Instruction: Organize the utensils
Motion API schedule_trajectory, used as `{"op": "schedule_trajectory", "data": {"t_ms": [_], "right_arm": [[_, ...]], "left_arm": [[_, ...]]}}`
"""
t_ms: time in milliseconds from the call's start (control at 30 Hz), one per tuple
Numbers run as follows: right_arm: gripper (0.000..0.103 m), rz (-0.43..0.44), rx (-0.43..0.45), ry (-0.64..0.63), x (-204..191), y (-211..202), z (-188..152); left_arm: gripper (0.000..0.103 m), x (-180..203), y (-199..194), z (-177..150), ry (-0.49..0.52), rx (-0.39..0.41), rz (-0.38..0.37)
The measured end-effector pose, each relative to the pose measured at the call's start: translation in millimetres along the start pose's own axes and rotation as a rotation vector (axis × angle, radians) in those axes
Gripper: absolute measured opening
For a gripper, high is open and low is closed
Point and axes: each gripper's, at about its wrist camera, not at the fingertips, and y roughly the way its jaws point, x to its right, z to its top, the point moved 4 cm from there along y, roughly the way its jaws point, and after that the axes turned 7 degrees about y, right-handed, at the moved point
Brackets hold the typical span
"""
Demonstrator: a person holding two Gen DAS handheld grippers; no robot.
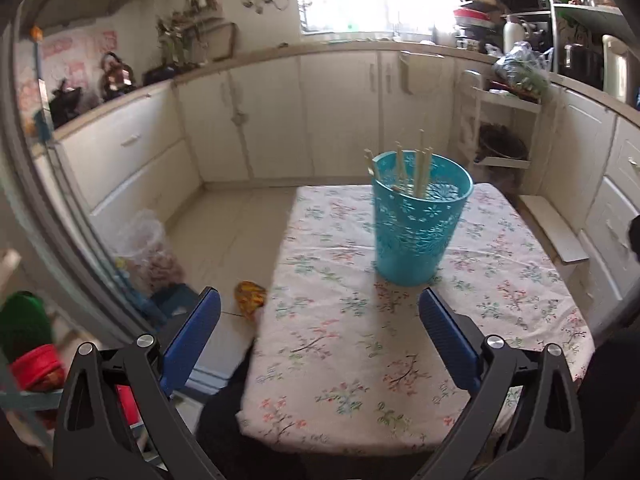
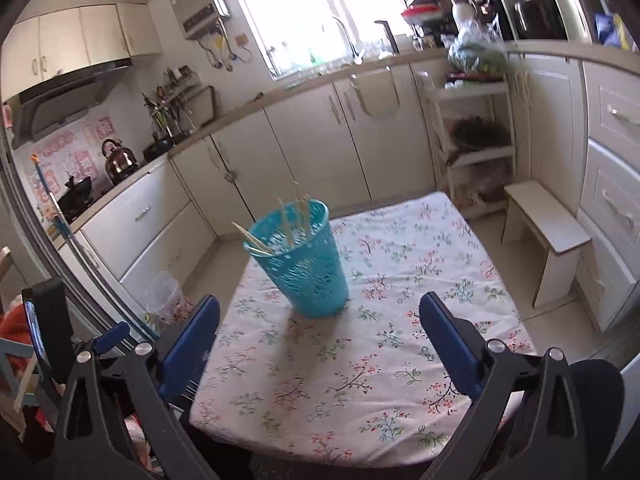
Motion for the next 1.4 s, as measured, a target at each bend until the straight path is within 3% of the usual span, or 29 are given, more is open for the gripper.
{"op": "schedule_trajectory", "data": {"t_ms": [67,133,300,400,500,600,1400], "right_arm": [[0.096,0.021,0.009,-0.013,-11,-20,-2],[0.096,0.039,0.015,-0.034,-22,-40,-9],[0.096,0.05,0.037,-0.001,-32,-78,-44],[0.096,0.026,0.04,-0.021,-35,-86,-71],[0.096,0.01,-0.001,-0.076,-37,-87,-89],[0.096,0.0,0.023,-0.066,-34,-99,-87],[0.096,0.032,0.095,-0.122,-42,-123,-86]], "left_arm": [[0.095,-2,-21,-1,0.031,-0.006,0.017],[0.095,-4,-42,-5,0.055,-0.006,-0.017],[0.095,-15,-89,-26,0.012,0.035,-0.06],[0.095,-17,-111,-44,-0.028,0.016,-0.104],[0.095,-21,-125,-52,-0.03,0.037,-0.084],[0.095,-25,-140,-57,-0.046,0.068,-0.068],[0.095,-25,-160,-61,-0.051,0.097,-0.039]]}}
